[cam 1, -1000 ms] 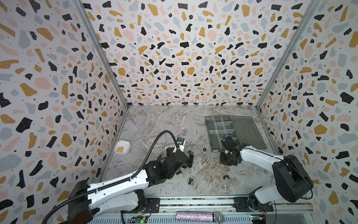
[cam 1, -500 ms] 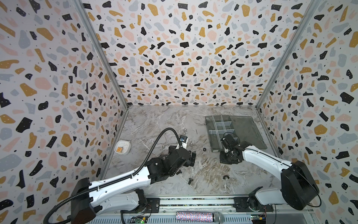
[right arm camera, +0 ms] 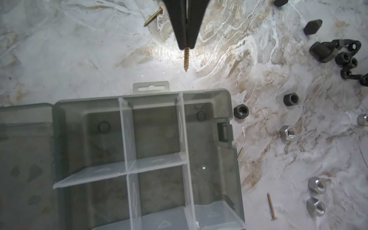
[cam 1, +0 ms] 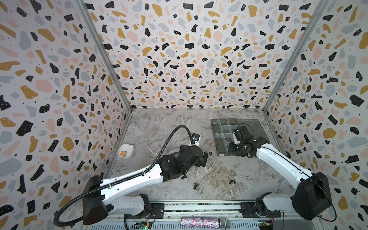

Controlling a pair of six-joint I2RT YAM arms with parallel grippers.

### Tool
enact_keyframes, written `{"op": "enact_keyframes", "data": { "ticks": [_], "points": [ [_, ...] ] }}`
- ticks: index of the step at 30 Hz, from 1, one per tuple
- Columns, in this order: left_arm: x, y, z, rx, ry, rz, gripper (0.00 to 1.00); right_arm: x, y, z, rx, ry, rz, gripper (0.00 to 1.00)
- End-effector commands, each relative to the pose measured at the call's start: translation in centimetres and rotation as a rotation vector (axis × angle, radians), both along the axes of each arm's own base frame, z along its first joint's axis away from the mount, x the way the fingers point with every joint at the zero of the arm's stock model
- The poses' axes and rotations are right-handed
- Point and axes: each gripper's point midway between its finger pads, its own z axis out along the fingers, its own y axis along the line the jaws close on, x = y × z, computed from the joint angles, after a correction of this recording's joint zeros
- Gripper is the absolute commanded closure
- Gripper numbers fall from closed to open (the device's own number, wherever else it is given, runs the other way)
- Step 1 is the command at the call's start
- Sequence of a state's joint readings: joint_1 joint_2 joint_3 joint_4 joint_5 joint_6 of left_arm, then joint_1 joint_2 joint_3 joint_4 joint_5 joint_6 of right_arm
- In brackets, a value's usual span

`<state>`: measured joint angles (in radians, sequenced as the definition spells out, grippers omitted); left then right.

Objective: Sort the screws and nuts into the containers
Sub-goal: 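Lift the brass screw and carry it over an organizer compartment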

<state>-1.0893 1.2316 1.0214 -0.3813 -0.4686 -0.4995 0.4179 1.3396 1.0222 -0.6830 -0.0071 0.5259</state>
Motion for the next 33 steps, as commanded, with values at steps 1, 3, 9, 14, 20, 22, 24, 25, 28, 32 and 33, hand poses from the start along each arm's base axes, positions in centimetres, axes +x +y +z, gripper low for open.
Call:
{"op": "enact_keyframes", "data": {
  "ticks": [1, 3, 9, 14, 20, 22, 24, 25, 28, 32, 33],
  "points": [
    [0.3, -0.7, 1.4, 0.005, -0.023, -0.019, 0.0, 1.6, -1.0, 0.7, -0.024, -0.026, 0.013, 0.98],
    [0.4, -0.9, 1.8, 0.006, -0.03, -0.02, 0.0, 2.8, -1.6, 0.9, -0.023, -0.042, -0.001, 0.98],
    [0.9, -1.2, 2.8, 0.009, -0.05, -0.015, 0.0, 6.6, -2.6, 1.3, 0.006, -0.075, -0.028, 0.98],
    [1.2, -0.9, 3.1, 0.03, -0.067, 0.004, 0.0, 8.3, -2.0, 0.9, 0.019, -0.075, -0.014, 0.98],
    [1.4, -0.3, 2.4, 0.046, -0.066, 0.033, 0.0, 8.8, 0.3, 0.5, 0.048, -0.078, 0.033, 0.98],
    [1.3, -0.1, 2.2, 0.046, -0.063, 0.036, 0.0, 9.0, 1.2, 0.3, 0.052, -0.075, 0.052, 0.98],
    [1.2, 0.2, 2.0, 0.048, -0.062, 0.042, 0.0, 9.2, 2.1, 0.2, 0.058, -0.073, 0.069, 0.98],
    [1.2, 0.4, 1.9, 0.052, -0.061, 0.045, 0.0, 9.2, 2.6, 0.1, 0.061, -0.07, 0.08, 0.98],
    [1.0, 1.1, 1.6, 0.056, -0.061, 0.062, 0.0, 9.2, 4.2, -0.5, 0.063, -0.06, 0.115, 0.98],
    [0.8, 1.7, 1.3, 0.053, -0.059, 0.075, 0.0, 9.1, 5.6, -1.7, 0.065, -0.036, 0.147, 0.98],
    [0.8, 1.8, 1.2, 0.053, -0.06, 0.078, 0.0, 9.1, 5.7, -2.0, 0.064, -0.03, 0.149, 0.98]
  ]
}}
